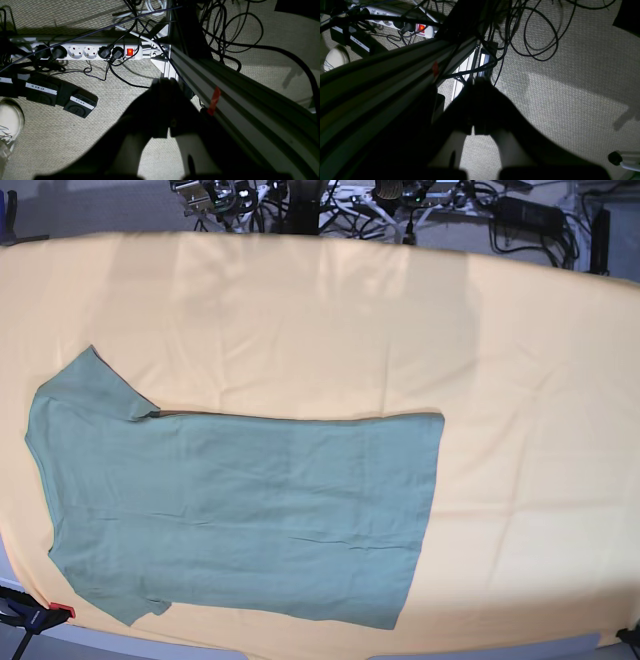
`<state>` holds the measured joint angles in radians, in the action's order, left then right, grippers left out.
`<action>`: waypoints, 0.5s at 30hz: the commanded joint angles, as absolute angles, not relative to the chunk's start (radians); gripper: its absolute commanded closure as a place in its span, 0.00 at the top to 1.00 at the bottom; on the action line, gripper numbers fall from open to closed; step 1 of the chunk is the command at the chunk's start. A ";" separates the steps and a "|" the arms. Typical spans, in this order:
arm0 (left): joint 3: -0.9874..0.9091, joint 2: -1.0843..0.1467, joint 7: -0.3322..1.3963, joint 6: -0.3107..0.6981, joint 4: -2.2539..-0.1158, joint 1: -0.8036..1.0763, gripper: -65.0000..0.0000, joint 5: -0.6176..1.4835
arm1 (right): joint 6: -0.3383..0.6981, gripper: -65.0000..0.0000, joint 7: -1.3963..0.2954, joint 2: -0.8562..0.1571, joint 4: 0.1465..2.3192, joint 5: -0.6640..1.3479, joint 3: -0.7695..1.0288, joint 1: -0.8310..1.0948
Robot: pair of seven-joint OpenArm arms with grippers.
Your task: Fold the T-shirt properly
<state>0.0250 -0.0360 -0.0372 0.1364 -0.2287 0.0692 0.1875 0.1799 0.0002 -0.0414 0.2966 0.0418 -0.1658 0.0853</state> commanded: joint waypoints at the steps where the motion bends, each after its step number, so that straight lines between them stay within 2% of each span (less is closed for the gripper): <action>1: 0.024 -0.033 -0.047 0.145 -0.234 0.066 0.00 0.193 | 0.184 0.00 0.014 -0.044 0.305 0.047 -0.163 0.083; 5: 0.024 -0.033 -0.047 0.145 -0.234 0.066 0.00 0.193 | 0.191 0.00 0.014 -0.044 0.305 0.047 -0.163 0.083; 11: 0.024 -0.033 -0.047 0.144 -0.236 0.066 0.00 0.193 | 0.283 0.00 0.014 -0.045 0.306 0.047 -0.163 0.083; 15: 0.024 -0.033 -0.047 0.144 -0.236 0.066 0.00 0.193 | 0.277 0.00 0.014 -0.045 0.306 0.047 -0.163 0.083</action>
